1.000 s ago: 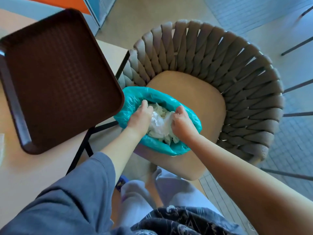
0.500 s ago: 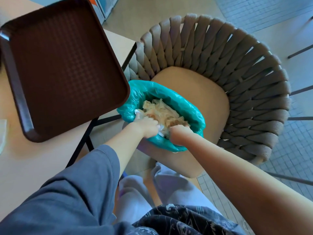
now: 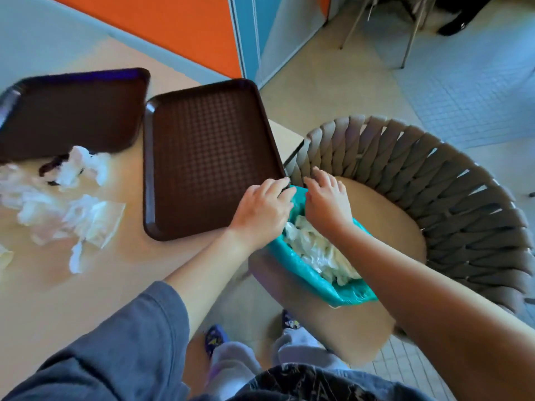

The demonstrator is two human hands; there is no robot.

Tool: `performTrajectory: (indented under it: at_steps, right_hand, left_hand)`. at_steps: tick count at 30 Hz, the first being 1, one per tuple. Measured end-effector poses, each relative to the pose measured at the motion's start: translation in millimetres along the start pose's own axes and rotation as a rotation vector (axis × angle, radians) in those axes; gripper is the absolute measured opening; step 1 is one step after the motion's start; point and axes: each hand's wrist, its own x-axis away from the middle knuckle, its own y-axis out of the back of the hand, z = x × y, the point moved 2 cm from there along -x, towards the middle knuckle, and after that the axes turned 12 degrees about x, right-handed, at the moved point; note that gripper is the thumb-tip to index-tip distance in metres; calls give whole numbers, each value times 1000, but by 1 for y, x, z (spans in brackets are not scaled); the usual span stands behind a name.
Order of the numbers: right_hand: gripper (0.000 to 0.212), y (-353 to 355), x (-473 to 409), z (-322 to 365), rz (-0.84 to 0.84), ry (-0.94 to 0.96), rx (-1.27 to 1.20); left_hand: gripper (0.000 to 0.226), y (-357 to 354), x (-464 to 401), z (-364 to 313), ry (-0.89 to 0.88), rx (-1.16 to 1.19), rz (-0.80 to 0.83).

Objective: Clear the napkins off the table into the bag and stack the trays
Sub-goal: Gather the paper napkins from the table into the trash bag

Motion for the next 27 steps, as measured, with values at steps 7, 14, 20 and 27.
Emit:
performTrajectory:
  at_steps: [7,14,20,27]
  right_hand:
    - [42,34,-28,117,-108,191,-45]
    - [51,29,-28,258,51,439,-126]
    - [62,11,-15,348,250,560,-172]
    - [82,-12,-25,386,336,566,-54]
  left_hand:
    - [42,69,75,75,355,-85,-61]
    - [42,121,182,151,640,-164,-106]
    - [50,132,257,205,844,-176,-14]
    - [63,136,281,259,941,-49,130]
